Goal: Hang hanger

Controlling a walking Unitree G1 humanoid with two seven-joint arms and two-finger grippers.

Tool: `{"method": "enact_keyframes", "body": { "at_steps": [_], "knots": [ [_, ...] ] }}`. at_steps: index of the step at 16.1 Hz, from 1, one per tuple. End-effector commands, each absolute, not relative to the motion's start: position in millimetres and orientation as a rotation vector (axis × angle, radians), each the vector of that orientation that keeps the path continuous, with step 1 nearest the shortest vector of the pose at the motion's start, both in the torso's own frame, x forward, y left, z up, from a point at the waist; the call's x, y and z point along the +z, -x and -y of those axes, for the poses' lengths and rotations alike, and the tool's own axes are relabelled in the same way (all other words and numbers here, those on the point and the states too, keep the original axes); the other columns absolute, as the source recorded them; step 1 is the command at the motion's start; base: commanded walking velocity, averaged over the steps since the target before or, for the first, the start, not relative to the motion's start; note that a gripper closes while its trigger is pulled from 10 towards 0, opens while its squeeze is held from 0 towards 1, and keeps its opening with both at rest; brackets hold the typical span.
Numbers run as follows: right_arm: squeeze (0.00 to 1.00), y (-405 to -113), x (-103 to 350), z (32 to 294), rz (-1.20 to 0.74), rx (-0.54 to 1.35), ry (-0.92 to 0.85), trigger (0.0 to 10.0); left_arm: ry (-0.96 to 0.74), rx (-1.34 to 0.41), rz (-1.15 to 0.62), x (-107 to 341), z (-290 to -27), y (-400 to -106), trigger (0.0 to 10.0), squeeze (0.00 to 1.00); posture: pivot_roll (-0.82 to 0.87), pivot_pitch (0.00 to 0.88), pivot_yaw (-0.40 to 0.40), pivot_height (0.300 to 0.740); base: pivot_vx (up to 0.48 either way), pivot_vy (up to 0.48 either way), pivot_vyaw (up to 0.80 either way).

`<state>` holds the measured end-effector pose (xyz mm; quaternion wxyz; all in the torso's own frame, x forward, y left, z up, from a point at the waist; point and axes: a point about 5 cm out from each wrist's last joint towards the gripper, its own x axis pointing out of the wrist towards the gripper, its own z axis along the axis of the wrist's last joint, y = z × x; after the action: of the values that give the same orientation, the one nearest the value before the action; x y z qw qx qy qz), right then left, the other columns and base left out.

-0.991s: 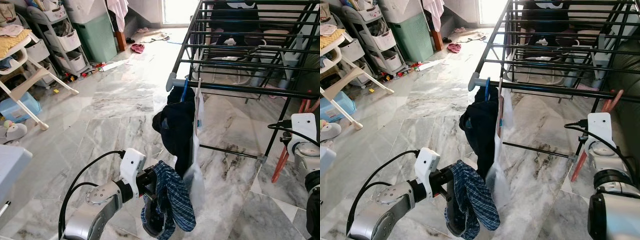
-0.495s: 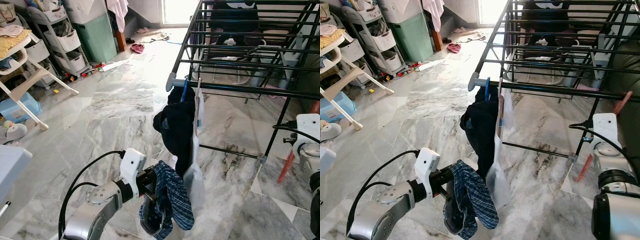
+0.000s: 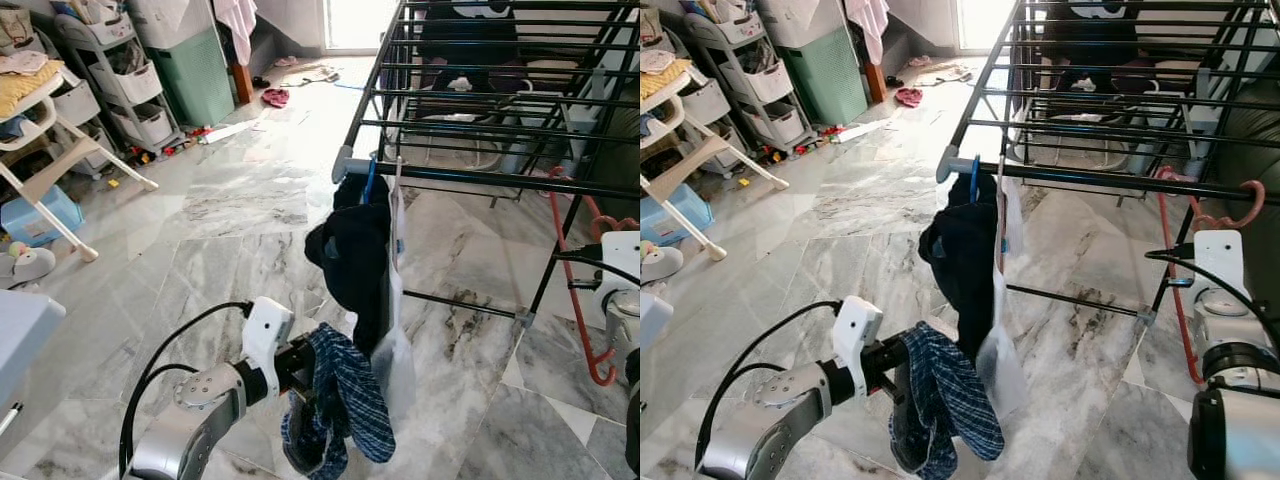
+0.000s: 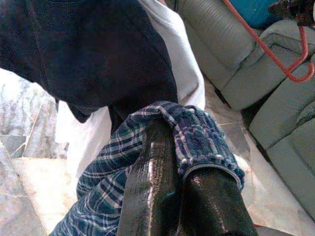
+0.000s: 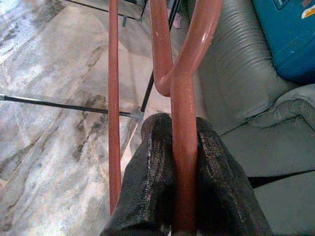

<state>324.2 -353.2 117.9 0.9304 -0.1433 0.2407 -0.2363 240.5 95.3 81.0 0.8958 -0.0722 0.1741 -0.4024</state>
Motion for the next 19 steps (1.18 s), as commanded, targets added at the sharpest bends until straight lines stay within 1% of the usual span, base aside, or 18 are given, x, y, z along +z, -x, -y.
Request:
{"method": "enact_keyframes", "body": {
  "at_steps": [1, 3, 6, 8, 11, 14, 15, 19],
  "knots": [
    [0.00, -319.8, 111.7, 354.6, -0.518, -0.487, 0.275, 0.0, 0.134, -0.835, -0.361, 82.1, -97.4, -242.8, 10.0, 0.00, -0.10, 0.047, 0.102, 0.740, 0.000, 0.000, 0.00],
    [0.00, -320.4, 112.3, 354.1, -0.508, -0.479, 0.282, 0.0, 0.131, -0.830, -0.360, 81.9, -97.3, -243.7, 10.0, 0.00, -0.09, 0.044, 0.098, 0.740, 0.000, 0.000, 0.00],
    [0.00, -328.7, 122.6, 349.4, -0.442, -0.461, 0.322, 0.0, 0.130, -0.787, -0.340, 82.0, -100.0, -247.0, 10.0, 0.00, -0.09, 0.037, 0.091, 0.740, 0.000, 0.000, 0.00],
    [0.00, -335.0, 128.1, 341.5, -0.368, -0.457, 0.364, 0.0, 0.133, -0.771, -0.333, 81.9, -99.8, -250.5, 10.0, 0.00, -0.10, 0.027, 0.084, 0.740, 0.000, 0.000, 0.00],
    [0.00, -334.8, 122.0, 331.8, -0.309, -0.483, 0.371, 0.0, 0.136, -0.771, -0.330, 80.4, -96.6, -253.3, 10.0, 0.00, -0.12, 0.016, 0.088, 0.740, 0.000, 0.000, 0.00],
    [0.00, -324.8, 104.6, 322.4, -0.271, -0.504, 0.396, 0.0, 0.134, -0.778, -0.319, 80.2, -91.7, -257.5, 10.0, 0.00, -0.14, 0.005, 0.098, 0.740, 0.000, 0.000, 0.00],
    [0.00, -316.7, 93.3, 319.2, -0.272, -0.499, 0.406, 0.0, 0.130, -0.769, -0.309, 80.8, -90.9, -261.2, 10.0, 0.00, -0.15, 0.002, 0.100, 0.740, 0.000, 0.000, 0.00],
    [0.00, -290.4, 67.1, 311.1, -0.273, -0.481, 0.432, 0.0, 0.144, -0.677, -0.254, 85.0, -92.9, -275.4, 10.0, 0.00, -0.18, 0.000, 0.110, 0.740, 0.000, 0.000, 0.00]
  ]
}}
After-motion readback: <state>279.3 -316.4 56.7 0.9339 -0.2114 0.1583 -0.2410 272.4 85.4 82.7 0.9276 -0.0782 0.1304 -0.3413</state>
